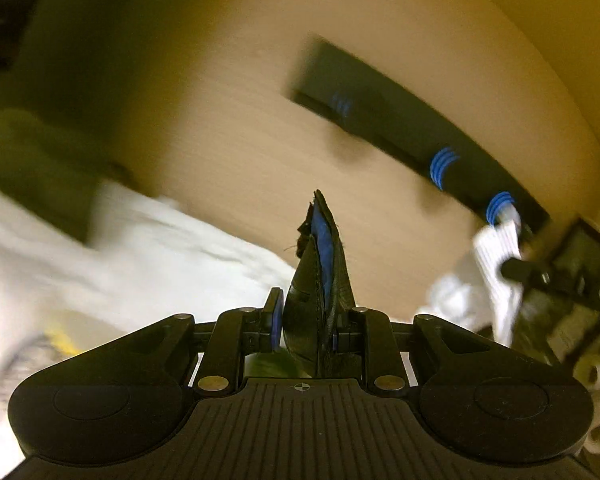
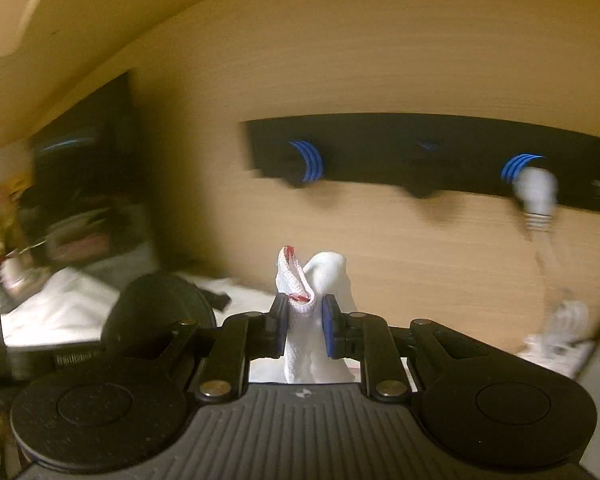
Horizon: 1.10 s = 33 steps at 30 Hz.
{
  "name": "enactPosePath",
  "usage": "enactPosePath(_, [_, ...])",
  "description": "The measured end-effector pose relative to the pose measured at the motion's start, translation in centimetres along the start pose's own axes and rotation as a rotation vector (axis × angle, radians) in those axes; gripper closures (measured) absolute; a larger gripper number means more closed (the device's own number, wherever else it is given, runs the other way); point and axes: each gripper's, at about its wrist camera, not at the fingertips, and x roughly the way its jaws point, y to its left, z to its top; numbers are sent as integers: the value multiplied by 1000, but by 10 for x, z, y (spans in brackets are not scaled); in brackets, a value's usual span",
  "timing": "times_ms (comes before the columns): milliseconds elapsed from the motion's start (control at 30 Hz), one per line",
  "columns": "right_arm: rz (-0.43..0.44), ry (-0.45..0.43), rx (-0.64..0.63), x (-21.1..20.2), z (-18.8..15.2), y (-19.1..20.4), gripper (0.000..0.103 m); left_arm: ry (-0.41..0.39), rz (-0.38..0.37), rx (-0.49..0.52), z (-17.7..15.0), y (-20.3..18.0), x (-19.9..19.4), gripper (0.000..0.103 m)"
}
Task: Organize soft objects
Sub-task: 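Carry the clip with the left gripper while the right gripper carries the sock, releasing both into the box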
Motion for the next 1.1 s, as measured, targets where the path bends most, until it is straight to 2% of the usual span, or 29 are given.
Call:
enactPosePath(167, [-112, -3, 53, -7, -6, -45, 86, 104, -117, 56, -19, -54, 54, 79])
enactPosePath(267, [-144, 16, 83, -3, -11, -65, 86, 165, -168, 63, -36, -77, 83, 79])
enactPosePath(533, [-175, 91, 157, 28, -29, -96, 85, 328, -203, 42, -70, -96, 153, 79])
enactPosePath(633, [-185, 120, 172, 40, -36, -101, 85, 414, -185, 61, -86, -101, 184, 79])
enactPosePath(767, [-204, 167, 186, 57, -47, -110, 86, 520, -80, 147, -107, -106, 215, 75])
enactPosePath(833, [-213, 191, 191, 65, -53, -115, 86, 534, -50, 183, -114, -105, 224, 75])
enactPosePath(967, [-222, 247, 220, 83, -66, -124, 86, 505, 0, 329, -119, -108, 232, 72])
enactPosePath(1033, [-222, 273, 232, 92, -72, -127, 86, 506, 16, 366, -124, -110, 238, 71])
enactPosePath(1100, [-216, 294, 241, 98, -78, -129, 86, 508, 13, 362, -126, -109, 245, 69])
